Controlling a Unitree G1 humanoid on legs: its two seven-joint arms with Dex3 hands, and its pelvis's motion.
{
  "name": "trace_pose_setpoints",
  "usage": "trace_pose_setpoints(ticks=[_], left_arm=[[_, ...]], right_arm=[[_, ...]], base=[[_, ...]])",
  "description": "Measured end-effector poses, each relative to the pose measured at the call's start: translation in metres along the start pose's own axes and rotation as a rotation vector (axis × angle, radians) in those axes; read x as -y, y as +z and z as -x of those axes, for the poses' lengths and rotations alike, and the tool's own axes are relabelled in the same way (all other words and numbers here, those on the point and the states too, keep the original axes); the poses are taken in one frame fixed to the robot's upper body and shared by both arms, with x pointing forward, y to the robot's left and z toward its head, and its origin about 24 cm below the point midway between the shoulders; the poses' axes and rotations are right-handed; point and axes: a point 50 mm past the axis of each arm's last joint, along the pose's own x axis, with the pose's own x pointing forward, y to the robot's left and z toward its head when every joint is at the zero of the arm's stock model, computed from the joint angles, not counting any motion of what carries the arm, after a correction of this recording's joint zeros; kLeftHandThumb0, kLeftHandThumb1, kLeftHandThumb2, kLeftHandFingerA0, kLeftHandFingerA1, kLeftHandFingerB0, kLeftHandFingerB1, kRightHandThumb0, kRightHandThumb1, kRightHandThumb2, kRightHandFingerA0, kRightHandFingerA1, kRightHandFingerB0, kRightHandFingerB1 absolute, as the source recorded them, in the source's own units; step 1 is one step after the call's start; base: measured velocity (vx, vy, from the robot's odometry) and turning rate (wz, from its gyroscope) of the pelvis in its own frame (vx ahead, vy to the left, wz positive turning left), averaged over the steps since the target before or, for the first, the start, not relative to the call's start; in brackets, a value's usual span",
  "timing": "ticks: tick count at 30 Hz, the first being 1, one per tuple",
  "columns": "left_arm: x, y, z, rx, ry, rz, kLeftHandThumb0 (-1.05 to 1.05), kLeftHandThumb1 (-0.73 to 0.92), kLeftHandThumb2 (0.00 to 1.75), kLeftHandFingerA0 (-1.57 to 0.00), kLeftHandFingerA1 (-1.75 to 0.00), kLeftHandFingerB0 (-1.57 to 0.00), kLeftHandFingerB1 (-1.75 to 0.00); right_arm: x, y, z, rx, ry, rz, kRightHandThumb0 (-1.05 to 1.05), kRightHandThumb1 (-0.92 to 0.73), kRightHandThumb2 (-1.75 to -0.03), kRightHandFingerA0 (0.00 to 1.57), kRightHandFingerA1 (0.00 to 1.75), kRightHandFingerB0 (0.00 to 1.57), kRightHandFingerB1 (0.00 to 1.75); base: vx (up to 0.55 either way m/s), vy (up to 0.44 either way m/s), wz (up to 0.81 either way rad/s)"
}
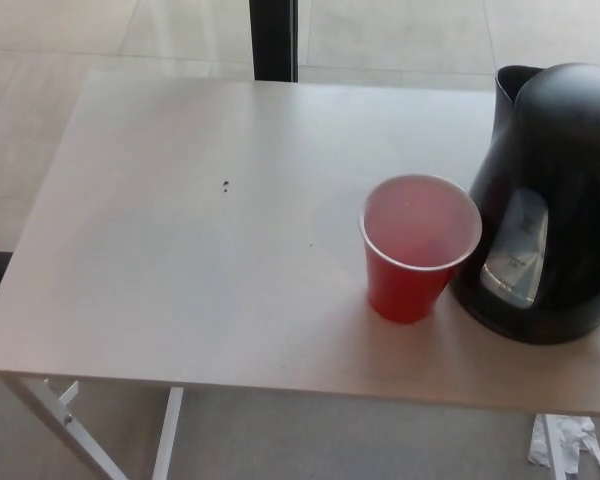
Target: The robot uses its right hand to lift up a kettle kept on the middle of the desk by its handle and tilt it into a glass kept next to it to pour out water
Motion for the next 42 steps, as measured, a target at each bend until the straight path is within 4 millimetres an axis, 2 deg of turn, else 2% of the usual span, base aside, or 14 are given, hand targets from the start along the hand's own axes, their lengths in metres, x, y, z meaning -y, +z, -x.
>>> trace_pose_setpoints(ticks=[2, 4, 5, 6, 8, 10, 11, 12, 15, 19, 26, 28, 35, 42], left_arm=[[0.001, 0.001, -0.001, 0.004, -0.001, 0.003, -0.77, 0.84, 0.65, -0.51, -0.45, -0.34, -0.40], [0.001, 0.001, -0.001, 0.004, -0.002, 0.003, -0.76, 0.84, 0.66, -0.51, -0.46, -0.34, -0.40], [0.001, 0.001, -0.001, 0.005, -0.003, 0.003, -0.76, 0.84, 0.65, -0.54, -0.50, -0.36, -0.42], [0.001, 0.001, -0.001, 0.005, -0.003, 0.003, -0.84, 0.67, 0.81, -0.49, -0.53, -0.32, -0.46], [0.002, 0.001, -0.002, 0.006, -0.004, 0.004, -0.76, 0.66, 1.03, -0.48, -0.60, -0.31, -0.53], [0.002, 0.002, -0.002, 0.007, -0.005, 0.005, -0.79, 0.82, 0.65, -0.55, -0.46, -0.39, -0.40], [0.002, 0.002, -0.002, 0.008, -0.006, 0.007, -0.75, 0.65, 1.04, -0.46, -0.59, -0.29, -0.52], [0.003, 0.002, -0.003, 0.009, -0.006, 0.008, -0.79, 0.83, 0.65, -0.49, -0.47, -0.33, -0.41], [0.003, 0.001, -0.002, 0.006, -0.007, 0.006, -0.75, 0.66, 1.04, -0.44, -0.58, -0.26, -0.50], [0.004, -0.006, 0.000, -0.010, -0.011, 0.006, -0.73, 0.83, 0.65, -0.52, -0.47, -0.34, -0.39], [0.004, -0.024, 0.005, -0.075, 0.002, -0.016, -0.75, 0.81, 0.65, -0.53, -0.45, -0.35, -0.39], [0.004, -0.025, 0.006, -0.082, 0.004, -0.020, -0.74, 0.64, 1.03, -0.46, -0.59, -0.28, -0.51], [0.005, -0.023, 0.007, -0.072, 0.006, -0.048, -0.76, 0.83, 0.65, -0.55, -0.49, -0.38, -0.41], [0.002, -0.020, 0.009, -0.055, 0.010, -0.057, -0.74, 0.65, 1.01, -0.43, -0.58, -0.29, -0.52]], right_arm=[[0.018, -0.009, 0.014, -0.035, -0.064, -0.032, -0.46, -0.51, -0.51, 0.16, 0.98, 0.22, 0.72], [0.032, -0.015, 0.022, -0.053, -0.129, -0.072, -0.40, -0.41, -0.86, 0.20, 0.73, 0.38, 0.76], [0.039, -0.019, 0.027, -0.062, -0.167, -0.098, -0.49, -0.59, -0.58, 0.05, 1.35, 0.13, 1.06], [0.049, -0.025, 0.032, -0.074, -0.217, -0.136, -0.36, -0.53, -1.03, 0.28, 0.76, 0.12, 0.64], [0.061, -0.034, 0.039, -0.088, -0.290, -0.194, -0.55, -0.71, -0.56, 0.00, 1.24, 0.00, 0.78], [0.071, -0.042, 0.044, -0.097, -0.353, -0.245, -0.54, -0.47, -0.92, 0.34, 0.89, 0.01, 0.65], [0.076, -0.047, 0.047, -0.103, -0.389, -0.277, -0.53, -0.46, -0.91, 0.32, 0.88, 0.01, 0.66], [0.079, -0.052, 0.049, -0.108, -0.422, -0.309, -0.51, -0.78, -0.56, 0.14, 1.58, 0.04, 1.19], [0.086, -0.068, 0.052, -0.133, -0.506, -0.391, -0.48, -0.70, -0.54, 0.05, 1.38, 0.00, 0.88], [0.077, -0.111, 0.062, -0.273, -0.576, -0.498, -0.57, -0.51, -0.73, 0.26, 0.86, 0.03, 0.67], [0.044, -0.184, 0.100, -0.636, -0.547, -0.513, -0.51, -0.67, -0.58, 0.29, 0.99, 0.19, 0.72], [0.040, -0.191, 0.106, -0.671, -0.536, -0.494, -0.51, -0.46, -0.88, 0.41, 0.83, 0.21, 0.65], [0.035, -0.191, 0.106, -0.662, -0.464, -0.399, -0.50, -0.64, -0.57, 0.30, 1.04, 0.12, 0.74], [0.027, -0.189, 0.102, -0.653, -0.351, -0.334, -0.37, -0.47, -1.00, 0.17, 0.66, 0.05, 0.59]], base=[[0.00, 0.000, 0.00], [0.00, 0.000, 0.00], [0.00, 0.000, 0.00], [0.00, 0.000, 0.00], [0.00, 0.000, 0.00], [0.00, 0.000, 0.00], [0.00, 0.000, 0.00], [0.00, 0.000, 0.00], [0.00, 0.000, 0.00], [0.00, 0.000, 0.00], [0.00, 0.000, 0.00], [0.00, 0.000, 0.00], [0.00, 0.000, 0.00], [0.00, 0.000, 0.00]])
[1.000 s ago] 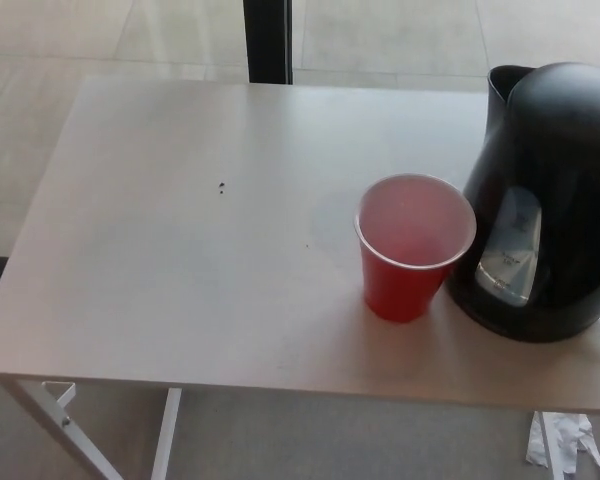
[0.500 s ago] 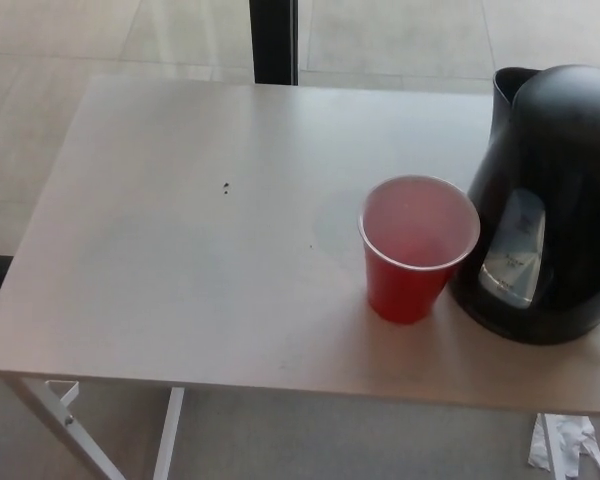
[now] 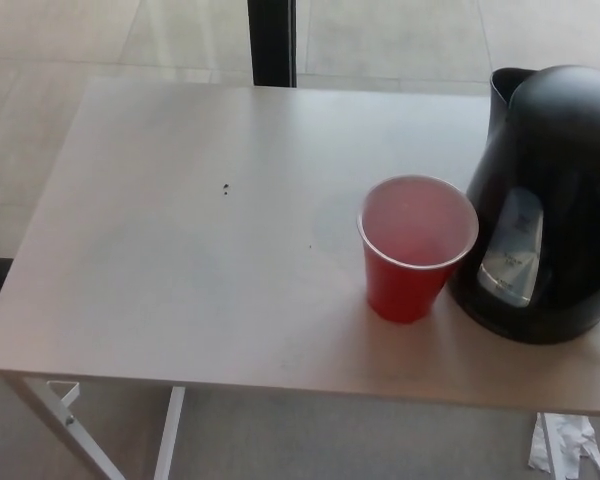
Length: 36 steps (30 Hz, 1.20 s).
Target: The robot uses its right hand to lift up a kettle kept on the middle of the desk by its handle and tilt it into a glass kept next to it to pour out water
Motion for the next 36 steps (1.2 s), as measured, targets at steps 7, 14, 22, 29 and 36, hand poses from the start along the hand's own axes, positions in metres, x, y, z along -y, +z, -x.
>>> trace_pose_setpoints(ticks=[7, 14, 22, 29, 36], left_arm=[[0.002, 0.022, -0.009, 0.060, 0.005, 0.041, -0.69, 0.64, 0.99, -0.47, -0.60, -0.28, -0.52], [0.001, 0.056, -0.021, 0.166, 0.059, 0.140, -0.68, 0.82, 0.65, -0.57, -0.50, -0.35, -0.42], [0.004, 0.030, -0.014, 0.032, 0.035, -0.047, -0.70, 0.82, 0.64, -0.53, -0.51, -0.32, -0.42], [0.002, 0.033, -0.012, 0.042, 0.045, -0.069, -0.71, 0.65, 1.02, -0.46, -0.60, -0.27, -0.52], [-0.003, 0.058, -0.008, 0.146, 0.047, -0.095, -0.71, 0.81, 0.65, -0.52, -0.48, -0.33, -0.41]], right_arm=[[-0.010, 0.026, -0.017, 0.008, 0.061, 0.038, -0.50, -0.60, -0.55, 0.00, 0.99, 0.00, 0.54], [-0.022, 0.079, -0.036, 0.126, 0.015, -0.025, -0.57, -0.63, -0.55, 0.17, 1.02, 0.00, 0.45], [-0.029, 0.062, -0.032, 0.024, 0.039, 0.165, -0.66, -0.46, -0.80, 0.17, 0.74, 0.00, 0.50], [-0.043, 0.063, -0.037, -0.018, 0.103, 0.347, -0.69, -0.44, -0.84, 0.20, 0.71, 0.00, 0.48], [-0.049, 0.065, -0.036, -0.034, 0.199, 0.477, -0.75, -0.48, -0.83, 0.12, 0.72, 0.00, 0.45]], base=[[0.00, 0.000, 0.00], [0.00, 0.000, 0.00], [0.00, 0.000, 0.00], [0.00, 0.000, 0.00], [0.00, 0.000, 0.00]])
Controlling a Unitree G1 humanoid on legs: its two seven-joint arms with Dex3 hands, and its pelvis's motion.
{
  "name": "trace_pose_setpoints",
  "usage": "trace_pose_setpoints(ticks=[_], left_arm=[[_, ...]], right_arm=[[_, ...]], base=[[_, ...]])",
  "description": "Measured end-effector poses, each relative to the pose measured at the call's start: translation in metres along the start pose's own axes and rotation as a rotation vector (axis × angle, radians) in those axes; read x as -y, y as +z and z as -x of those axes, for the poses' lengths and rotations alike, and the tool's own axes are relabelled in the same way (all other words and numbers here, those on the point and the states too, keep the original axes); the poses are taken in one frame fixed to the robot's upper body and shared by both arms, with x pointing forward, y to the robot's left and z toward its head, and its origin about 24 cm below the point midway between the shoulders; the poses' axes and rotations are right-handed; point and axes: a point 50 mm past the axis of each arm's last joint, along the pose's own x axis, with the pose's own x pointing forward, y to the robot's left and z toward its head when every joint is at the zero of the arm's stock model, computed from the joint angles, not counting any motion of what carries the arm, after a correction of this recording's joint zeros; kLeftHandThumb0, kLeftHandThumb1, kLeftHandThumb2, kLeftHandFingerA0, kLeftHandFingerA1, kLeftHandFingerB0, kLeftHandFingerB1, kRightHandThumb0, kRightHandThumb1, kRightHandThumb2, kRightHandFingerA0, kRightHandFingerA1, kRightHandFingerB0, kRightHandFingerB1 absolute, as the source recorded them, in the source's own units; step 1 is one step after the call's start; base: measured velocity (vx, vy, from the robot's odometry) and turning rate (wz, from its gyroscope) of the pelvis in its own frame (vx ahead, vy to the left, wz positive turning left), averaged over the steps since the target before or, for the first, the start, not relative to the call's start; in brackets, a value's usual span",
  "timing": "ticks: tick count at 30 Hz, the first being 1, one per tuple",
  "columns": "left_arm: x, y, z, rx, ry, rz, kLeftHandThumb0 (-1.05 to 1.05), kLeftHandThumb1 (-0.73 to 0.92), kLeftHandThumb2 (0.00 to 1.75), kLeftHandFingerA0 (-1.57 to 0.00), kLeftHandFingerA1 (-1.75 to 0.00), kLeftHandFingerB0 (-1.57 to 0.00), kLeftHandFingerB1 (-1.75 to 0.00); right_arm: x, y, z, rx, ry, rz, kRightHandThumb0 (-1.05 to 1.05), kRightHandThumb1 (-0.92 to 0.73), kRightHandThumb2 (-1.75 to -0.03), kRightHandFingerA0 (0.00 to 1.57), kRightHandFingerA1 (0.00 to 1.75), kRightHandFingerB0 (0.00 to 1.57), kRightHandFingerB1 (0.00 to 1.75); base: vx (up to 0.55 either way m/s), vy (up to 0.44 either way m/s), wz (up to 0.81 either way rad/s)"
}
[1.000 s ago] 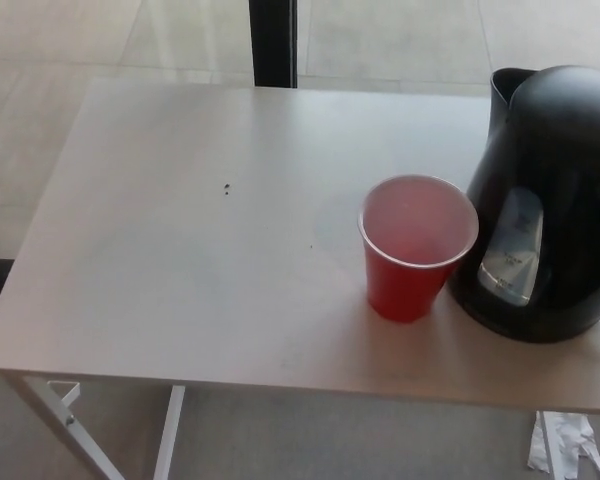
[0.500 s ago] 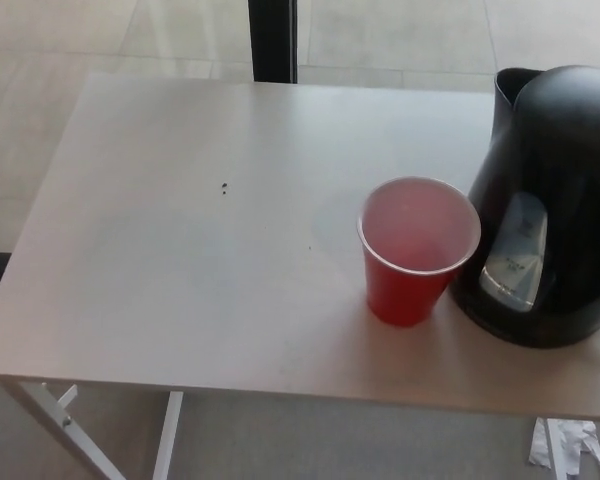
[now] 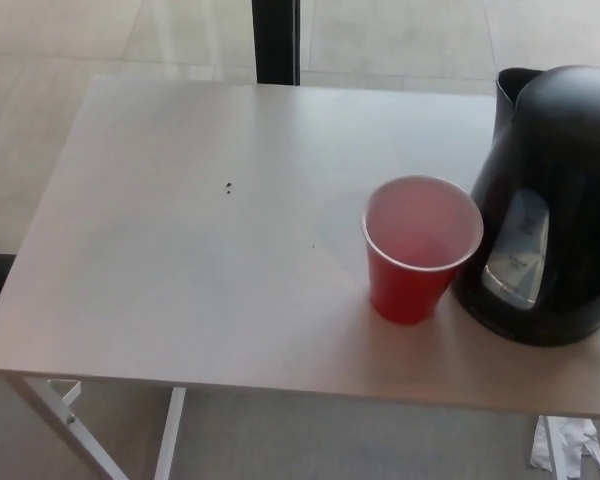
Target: The robot uses its right hand to lift up a kettle kept on the middle of the desk by its handle and tilt it into a glass kept next to it to pour out water
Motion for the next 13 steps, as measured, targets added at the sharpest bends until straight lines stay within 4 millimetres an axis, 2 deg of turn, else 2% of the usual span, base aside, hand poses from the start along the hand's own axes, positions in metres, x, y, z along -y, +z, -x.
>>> trace_pose_setpoints(ticks=[1, 2, 4, 7, 8, 9, 10, 11, 12, 13], left_arm=[[0.000, -0.001, 0.001, -0.001, -0.005, 0.001, -0.71, 0.65, 1.02, -0.47, -0.60, -0.27, -0.53], [0.002, -0.004, 0.002, -0.002, -0.014, -0.001, -0.71, 0.65, 1.02, -0.47, -0.60, -0.27, -0.53], [0.005, -0.010, 0.005, -0.009, -0.029, -0.009, -0.74, 0.63, 1.01, -0.47, -0.61, -0.29, -0.54], [0.007, -0.021, 0.014, -0.014, -0.045, 0.003, -0.73, 0.62, 1.01, -0.48, -0.60, -0.31, -0.54], [0.007, -0.025, 0.019, -0.015, -0.047, 0.010, -0.70, 0.79, 0.65, -0.56, -0.47, -0.38, -0.41], [0.006, -0.028, 0.021, -0.018, -0.048, 0.015, -0.70, 0.79, 0.65, -0.56, -0.47, -0.38, -0.41], [0.008, -0.034, 0.027, -0.018, -0.056, 0.027, -0.69, 0.80, 0.65, -0.56, -0.48, -0.38, -0.42], [0.008, -0.040, 0.034, -0.024, -0.062, 0.036, -0.69, 0.80, 0.64, -0.59, -0.49, -0.41, -0.42], [0.009, -0.046, 0.039, -0.033, -0.067, 0.043, -0.71, 0.78, 0.63, -0.62, -0.48, -0.44, -0.42], [0.010, -0.053, 0.045, -0.044, -0.074, 0.049, -0.71, 0.78, 0.63, -0.62, -0.48, -0.44, -0.42]], right_arm=[[0.003, -0.004, 0.003, -0.005, -0.001, 0.002, -0.66, -0.48, -0.85, 0.22, 0.71, 0.00, 0.44], [0.006, -0.010, 0.009, -0.012, -0.004, 0.009, -0.66, -0.48, -0.85, 0.22, 0.71, 0.00, 0.44], [0.013, -0.018, 0.016, -0.029, -0.017, 0.037, -0.61, -0.48, -0.84, 0.31, 0.72, 0.00, 0.47], [0.018, -0.029, 0.026, -0.053, -0.023, 0.045, -0.65, -0.48, -0.84, 0.38, 0.74, 0.00, 0.48], [0.021, -0.032, 0.031, -0.056, -0.025, 0.050, -0.67, -0.47, -0.83, 0.22, 0.75, 0.00, 0.53], [0.022, -0.034, 0.033, -0.057, -0.026, 0.053, -0.67, -0.47, -0.83, 0.22, 0.75, 0.00, 0.53], [0.026, -0.037, 0.041, -0.048, -0.033, 0.059, -0.67, -0.45, -0.81, 0.16, 0.72, 0.00, 0.51], [0.031, -0.039, 0.048, -0.042, -0.042, 0.064, -0.63, -0.45, -0.81, 0.20, 0.71, 0.00, 0.51], [0.034, -0.042, 0.053, -0.040, -0.049, 0.064, -0.58, -0.61, -0.58, 0.21, 0.76, 0.00, 0.53], [0.038, -0.044, 0.058, -0.039, -0.055, 0.063, -0.58, -0.61, -0.58, 0.21, 0.76, 0.00, 0.53]], base=[[0.00, 0.000, 0.00], [0.00, 0.000, 0.00], [0.00, 0.000, 0.00], [0.00, 0.000, 0.00], [0.00, 0.000, 0.00], [0.00, 0.000, 0.00], [0.00, 0.000, 0.00], [0.00, 0.000, 0.00], [0.00, 0.000, 0.00], [0.00, 0.000, 0.00]])
